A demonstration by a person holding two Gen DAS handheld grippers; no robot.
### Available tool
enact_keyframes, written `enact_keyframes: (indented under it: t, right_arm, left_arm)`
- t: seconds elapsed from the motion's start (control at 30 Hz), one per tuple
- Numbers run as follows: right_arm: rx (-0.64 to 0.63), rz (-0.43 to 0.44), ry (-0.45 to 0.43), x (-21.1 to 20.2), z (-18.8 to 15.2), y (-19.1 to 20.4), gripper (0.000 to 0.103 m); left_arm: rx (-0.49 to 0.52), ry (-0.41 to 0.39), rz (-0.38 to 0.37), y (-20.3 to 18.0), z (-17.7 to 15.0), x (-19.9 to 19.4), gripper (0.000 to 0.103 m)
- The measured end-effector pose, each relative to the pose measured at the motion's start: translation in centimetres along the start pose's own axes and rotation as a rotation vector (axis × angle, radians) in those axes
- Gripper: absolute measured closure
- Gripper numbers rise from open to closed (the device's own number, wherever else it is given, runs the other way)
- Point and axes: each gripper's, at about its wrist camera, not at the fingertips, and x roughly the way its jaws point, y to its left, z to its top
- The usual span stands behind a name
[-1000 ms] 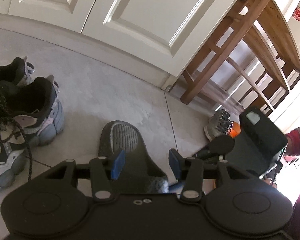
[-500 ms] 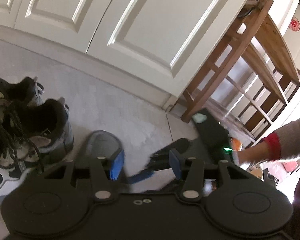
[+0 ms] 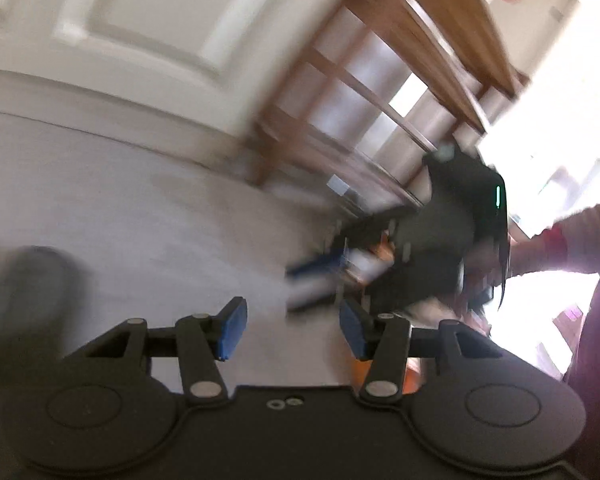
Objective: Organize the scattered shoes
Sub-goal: 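Grasp a third dark grey slide among the orange slides with the left tool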
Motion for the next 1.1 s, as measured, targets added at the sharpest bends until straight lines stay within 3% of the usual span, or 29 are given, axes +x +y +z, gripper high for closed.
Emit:
enact_keyframes:
  t: [0.13, 0.2, 0.3, 0.4, 0.47, 0.6, 0.77, 0.87, 1.0, 1.1]
  right_arm:
    - [0.28, -0.221, -0.033, -8.2, -6.1, -4.5, 0.058]
    - [0.418, -0.312, -0.025, -11.9, -9.8, -5.4, 0.065]
    - [0.548, -0.384, -0.016, -15.3, -13.7, -4.7, 0.065]
    - [0.687, -0.392, 0.026, -17.5, -18.1, -3.0, 0.065]
    - [0.78, -0.341, 0.064, -17.7, -20.9, -0.7, 0.064]
    - [0.811, -0.302, 0.13, -16.7, -22.6, 1.2, 0.064]
    - [0.812, -0.313, 0.143, -18.6, -23.5, 2.4, 0.064]
    - [0.824, -0.356, 0.17, -19.5, -25.0, 2.4, 0.064]
    - [0.86, -0.388, 0.181, -20.3, -26.3, 1.9, 0.064]
    - [0.844, -0.41, 0.178, -20.6, -26.8, 2.4, 0.063]
  left_arm:
    - [0.125, 0.173, -0.216, -3.1, 1.0, 7.7, 0.054]
    - [0.163, 0.232, -0.293, -4.2, 1.1, 10.5, 0.055]
    - [0.212, 0.305, -0.394, -6.4, 1.6, 15.0, 0.055]
    - [0.241, 0.325, -0.458, -7.9, 1.7, 17.7, 0.053]
    - [0.26, 0.332, -0.476, -8.5, 1.2, 18.7, 0.053]
    - [0.275, 0.399, -0.528, -9.0, 0.3, 20.9, 0.053]
    - [0.257, 0.46, -0.53, -9.9, 0.4, 22.9, 0.053]
    - [0.232, 0.523, -0.481, -12.1, 0.7, 25.5, 0.055]
    - [0.293, 0.635, -0.292, -15.8, 0.0, 29.6, 0.055]
    - [0.247, 0.736, -0.224, -16.0, -0.8, 31.9, 0.055]
